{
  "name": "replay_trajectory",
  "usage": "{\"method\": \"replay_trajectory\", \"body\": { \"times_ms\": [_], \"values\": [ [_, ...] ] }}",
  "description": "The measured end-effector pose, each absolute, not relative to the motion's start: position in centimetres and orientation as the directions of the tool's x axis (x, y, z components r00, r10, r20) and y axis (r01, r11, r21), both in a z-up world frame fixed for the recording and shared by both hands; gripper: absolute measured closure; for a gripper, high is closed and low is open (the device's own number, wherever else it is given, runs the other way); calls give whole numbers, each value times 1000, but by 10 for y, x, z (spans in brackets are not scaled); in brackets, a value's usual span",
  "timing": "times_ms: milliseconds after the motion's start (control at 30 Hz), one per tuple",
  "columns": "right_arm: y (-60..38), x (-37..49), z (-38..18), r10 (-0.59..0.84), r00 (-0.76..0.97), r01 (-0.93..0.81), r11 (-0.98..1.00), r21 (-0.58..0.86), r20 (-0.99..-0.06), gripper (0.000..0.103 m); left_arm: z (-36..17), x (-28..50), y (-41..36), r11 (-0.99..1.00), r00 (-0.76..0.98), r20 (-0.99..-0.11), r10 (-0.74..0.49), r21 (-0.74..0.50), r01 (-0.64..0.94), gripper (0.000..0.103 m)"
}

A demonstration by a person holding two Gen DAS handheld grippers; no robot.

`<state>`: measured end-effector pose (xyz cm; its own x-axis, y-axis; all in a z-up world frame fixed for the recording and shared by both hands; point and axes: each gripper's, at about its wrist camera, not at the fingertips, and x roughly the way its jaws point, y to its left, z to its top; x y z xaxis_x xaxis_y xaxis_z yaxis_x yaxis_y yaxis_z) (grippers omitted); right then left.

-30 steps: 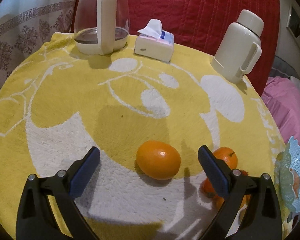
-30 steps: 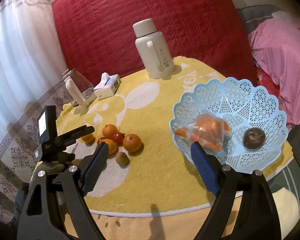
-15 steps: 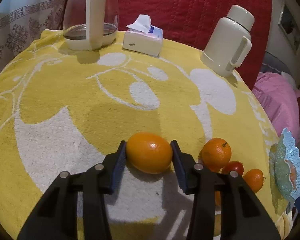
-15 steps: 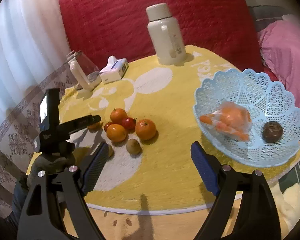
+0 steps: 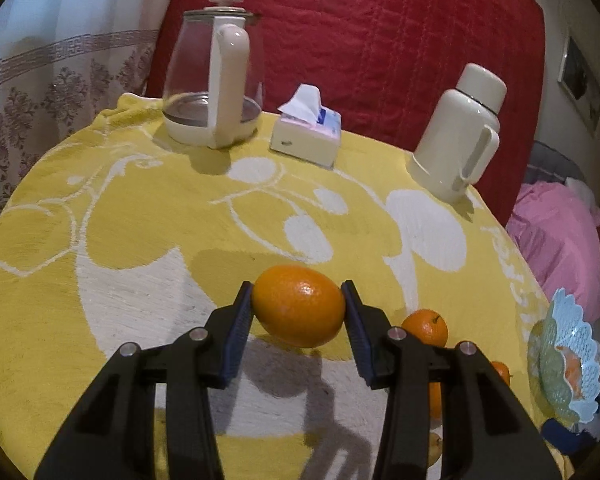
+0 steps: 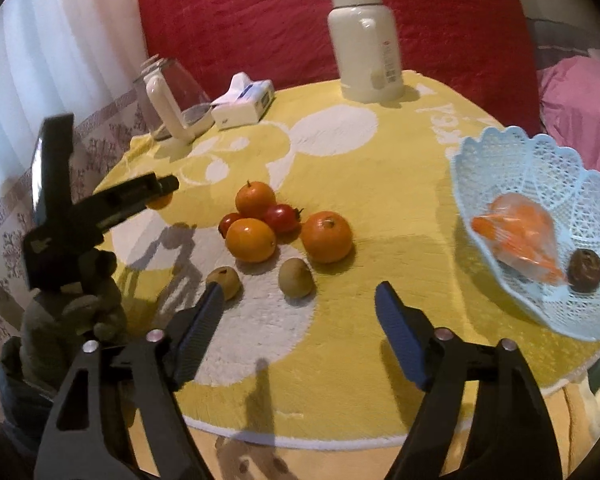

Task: Organize fruits
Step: 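Grasp the brown kiwi with the right gripper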

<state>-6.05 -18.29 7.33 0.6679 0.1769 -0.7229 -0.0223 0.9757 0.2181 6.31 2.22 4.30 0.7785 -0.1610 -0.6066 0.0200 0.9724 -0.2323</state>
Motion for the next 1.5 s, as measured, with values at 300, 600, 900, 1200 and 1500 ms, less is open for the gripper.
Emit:
{"method": "replay_trajectory", "body": {
  "times_ms": [300, 600, 900, 1200, 1500],
  "values": [
    [-172, -31, 52, 190, 613, -32, 976, 216, -767, 54, 43, 63, 26, 965, 775, -608, -172, -262, 9, 58],
    [-173, -15, 40, 169, 585, -14, 980, 198, -793, 70, 44, 62, 29, 960, 776, -605, -179, -280, 3, 58],
    [-174, -18, 41, 172, 584, -20, 980, 198, -793, 77, 45, 61, 27, 960, 776, -603, -184, -279, 11, 58],
    [-180, -33, 65, 176, 632, -14, 976, 217, -755, 77, 46, 60, 26, 961, 778, -600, -186, -276, 17, 58],
    [-211, -52, 100, 129, 706, 50, 972, 231, -696, 77, 46, 59, 25, 961, 779, -598, -186, -274, 19, 58]
  ]
}}
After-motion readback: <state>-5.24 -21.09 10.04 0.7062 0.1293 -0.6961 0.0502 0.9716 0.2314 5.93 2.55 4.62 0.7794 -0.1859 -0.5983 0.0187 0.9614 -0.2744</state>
